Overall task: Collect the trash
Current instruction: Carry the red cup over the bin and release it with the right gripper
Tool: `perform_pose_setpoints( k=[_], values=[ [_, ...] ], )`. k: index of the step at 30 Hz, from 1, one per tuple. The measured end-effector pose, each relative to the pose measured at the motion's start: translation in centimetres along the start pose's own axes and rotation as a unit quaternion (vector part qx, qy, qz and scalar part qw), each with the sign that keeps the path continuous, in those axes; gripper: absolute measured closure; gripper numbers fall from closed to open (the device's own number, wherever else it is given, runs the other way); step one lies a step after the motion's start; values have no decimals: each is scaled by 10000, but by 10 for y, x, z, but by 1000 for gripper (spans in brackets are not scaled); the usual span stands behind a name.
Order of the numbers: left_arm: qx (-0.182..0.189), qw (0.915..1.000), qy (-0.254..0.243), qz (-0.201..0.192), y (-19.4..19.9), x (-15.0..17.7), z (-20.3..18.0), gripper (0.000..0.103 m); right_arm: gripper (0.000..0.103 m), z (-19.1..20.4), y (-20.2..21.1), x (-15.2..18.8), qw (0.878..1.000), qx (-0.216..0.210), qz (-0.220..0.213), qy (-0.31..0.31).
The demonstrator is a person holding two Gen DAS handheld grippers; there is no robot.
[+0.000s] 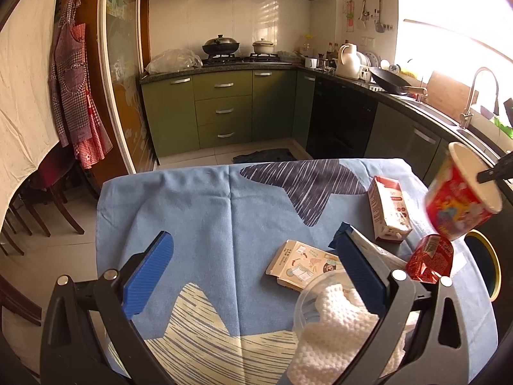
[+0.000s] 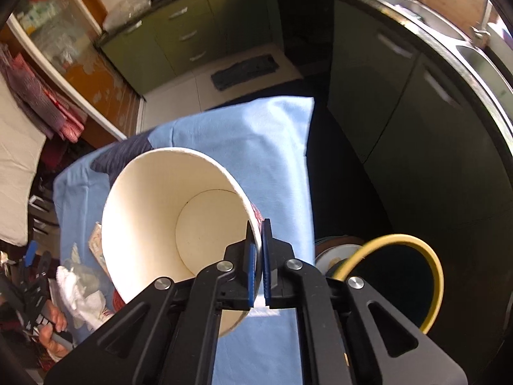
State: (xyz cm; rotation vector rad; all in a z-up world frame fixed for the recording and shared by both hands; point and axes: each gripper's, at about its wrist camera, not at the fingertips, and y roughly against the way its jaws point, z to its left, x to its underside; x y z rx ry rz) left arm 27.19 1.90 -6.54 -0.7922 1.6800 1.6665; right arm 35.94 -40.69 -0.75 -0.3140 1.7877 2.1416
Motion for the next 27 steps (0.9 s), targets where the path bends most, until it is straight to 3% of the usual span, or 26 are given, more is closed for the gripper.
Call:
perform_pose_setpoints(
  k=[4, 8, 12, 16, 27],
  values=[
    [22, 10000, -50, -72, 5, 0, -3, 6, 98, -44, 43, 24, 9990, 11, -288, -335],
    [99, 9998, -96, -122, 9, -1, -6, 6, 98, -111, 60, 55, 9943, 370, -344, -934],
    [180, 9995, -175, -195, 16, -1, -10, 6, 98, -169, 35, 83, 9856, 785, -62, -1495],
    [249, 9990, -317, -214, 19, 0, -18, 6, 98, -217, -7, 103, 9745, 904, 269, -2037],
    [508, 9950, -812, -285, 34, 2, -44, 6, 93, -245, -61, 125, 9634, 1028, 678, -2381]
  ],
)
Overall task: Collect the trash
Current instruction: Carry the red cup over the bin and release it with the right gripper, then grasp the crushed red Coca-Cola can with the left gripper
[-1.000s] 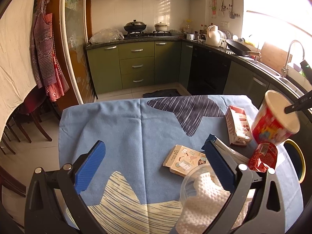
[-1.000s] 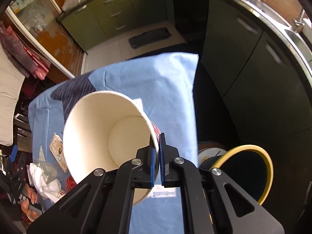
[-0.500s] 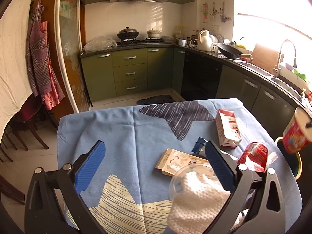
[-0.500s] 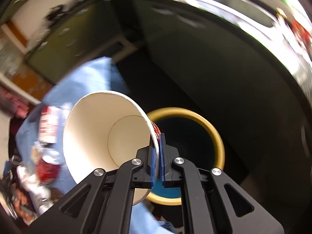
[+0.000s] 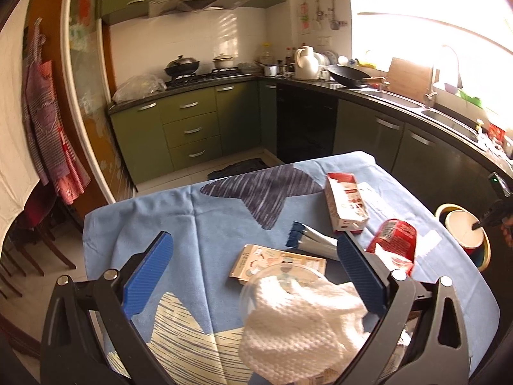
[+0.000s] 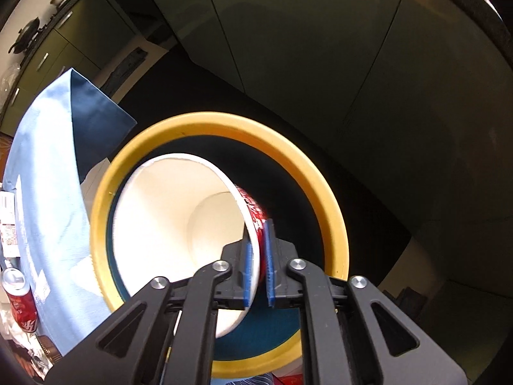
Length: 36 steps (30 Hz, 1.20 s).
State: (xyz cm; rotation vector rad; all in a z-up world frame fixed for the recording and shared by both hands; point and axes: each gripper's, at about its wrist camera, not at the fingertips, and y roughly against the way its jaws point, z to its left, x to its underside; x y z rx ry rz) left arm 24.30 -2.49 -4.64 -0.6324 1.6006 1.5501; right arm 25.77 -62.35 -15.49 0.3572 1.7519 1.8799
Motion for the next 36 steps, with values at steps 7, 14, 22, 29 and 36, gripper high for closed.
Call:
perform_pose_setpoints(
  k=[7, 14, 22, 29, 36],
  values=[
    [332, 9988, -327, 160, 4, -2, -22, 6, 81, 3, 13, 3, 9999, -72, -141, 60],
    [1403, 9783, -1342, 726, -7, -14, -79, 6, 81, 4, 35, 17, 9991, -274, -272, 182],
    [1463, 9473, -2398, 1539, -58, -10, -141, 6, 74, 0, 80, 57, 9948, -668, -541, 544],
    [1526, 9253, -2889, 1927, -85, -3, -170, 6, 74, 3, 95, 78, 9918, -824, -570, 788],
    [1532, 9160, -2925, 2278, -107, 3, -177, 6, 69, 11, 93, 82, 9893, -944, -574, 952]
  ],
)
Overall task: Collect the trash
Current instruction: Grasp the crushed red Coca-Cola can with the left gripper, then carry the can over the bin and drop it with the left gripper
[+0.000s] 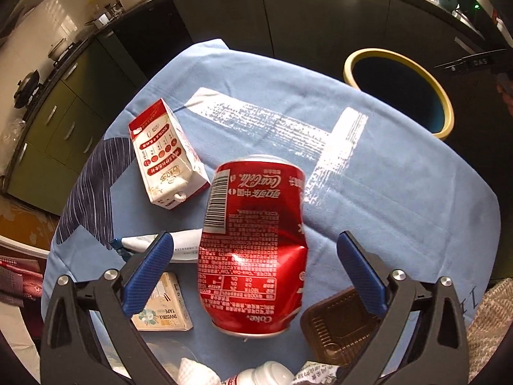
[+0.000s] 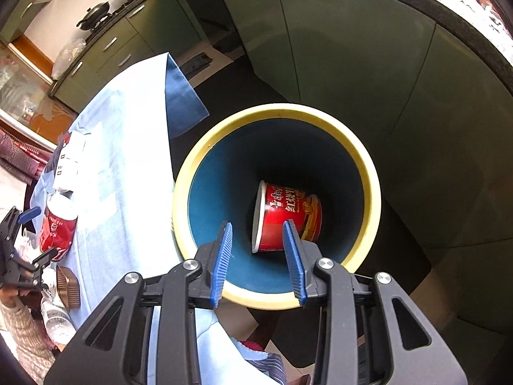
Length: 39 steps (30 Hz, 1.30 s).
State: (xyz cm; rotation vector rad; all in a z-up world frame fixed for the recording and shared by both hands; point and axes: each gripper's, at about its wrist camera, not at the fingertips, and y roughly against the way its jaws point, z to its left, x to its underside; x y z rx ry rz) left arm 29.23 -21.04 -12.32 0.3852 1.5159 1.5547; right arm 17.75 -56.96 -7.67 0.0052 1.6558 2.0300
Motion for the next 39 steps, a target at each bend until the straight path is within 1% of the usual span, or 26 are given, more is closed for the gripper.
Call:
perform_pose_setpoints(
  k=[3, 6, 8, 10, 17, 23, 28, 33, 39],
  values=[
    [187, 9998, 48, 69, -5, 0, 2, 7, 70, 2, -10, 0, 10000, -31, 24, 28],
    [259, 9996, 33, 104, -7, -1, 2, 19, 69, 2, -15, 1, 10000, -52, 60, 26],
    [353, 9992, 67, 156, -9, -1, 3, 31, 69, 1, -17, 1, 10000, -63, 71, 4],
    [402, 9989, 85, 217, -11, -1, 4, 37, 69, -1, -18, 2, 9999, -84, 74, -1],
    [270, 9995, -57, 148, -7, 0, -1, 38, 69, -1, -20, 3, 9999, -136, 69, 25],
    [234, 9997, -1, 7, 9, -9, 1, 38, 69, -1, -20, 5, 9998, -198, 46, 36],
    [348, 9993, -43, -108, 26, -22, -5, 38, 69, -4, -14, 9, 9996, -264, -40, 32],
    [643, 9969, -377, -236, 41, -52, -37, 38, 69, -18, 0, 16, 9993, -305, -203, -39],
    [994, 9901, -903, -411, 44, -112, -96, 37, 69, -53, 24, 34, 9981, -306, -438, -299]
  ],
)
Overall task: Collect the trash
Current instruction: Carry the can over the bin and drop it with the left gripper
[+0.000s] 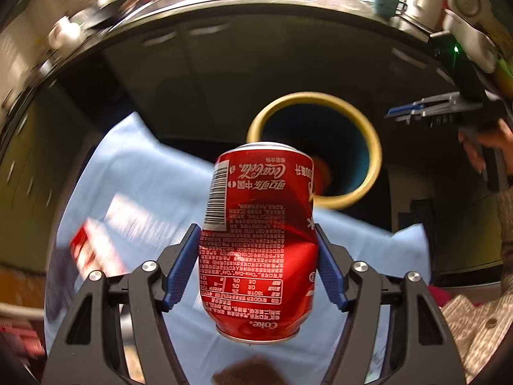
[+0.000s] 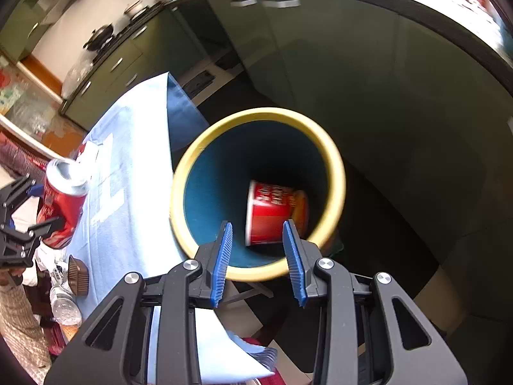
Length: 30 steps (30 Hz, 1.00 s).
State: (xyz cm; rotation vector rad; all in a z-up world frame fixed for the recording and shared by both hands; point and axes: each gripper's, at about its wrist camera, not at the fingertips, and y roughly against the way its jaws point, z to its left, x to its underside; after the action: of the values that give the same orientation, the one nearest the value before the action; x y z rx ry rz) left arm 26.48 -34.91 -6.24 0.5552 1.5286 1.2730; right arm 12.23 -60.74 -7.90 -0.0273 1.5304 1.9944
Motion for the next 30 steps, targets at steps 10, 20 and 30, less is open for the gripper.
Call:
perform_pose_setpoints(
  k=[10, 20, 30],
  values=[
    [161, 9988, -347, 308, -93, -99, -57, 37, 69, -53, 29, 21, 9990, 95, -224, -381],
    [-109, 9993, -277, 215, -99, -110, -64, 26, 69, -65, 34, 28, 9989, 2, -234, -413],
    [-184, 9955, 157, -918, 42, -45, -39, 23, 69, -26, 25, 15, 9999, -67, -154, -19]
  ],
)
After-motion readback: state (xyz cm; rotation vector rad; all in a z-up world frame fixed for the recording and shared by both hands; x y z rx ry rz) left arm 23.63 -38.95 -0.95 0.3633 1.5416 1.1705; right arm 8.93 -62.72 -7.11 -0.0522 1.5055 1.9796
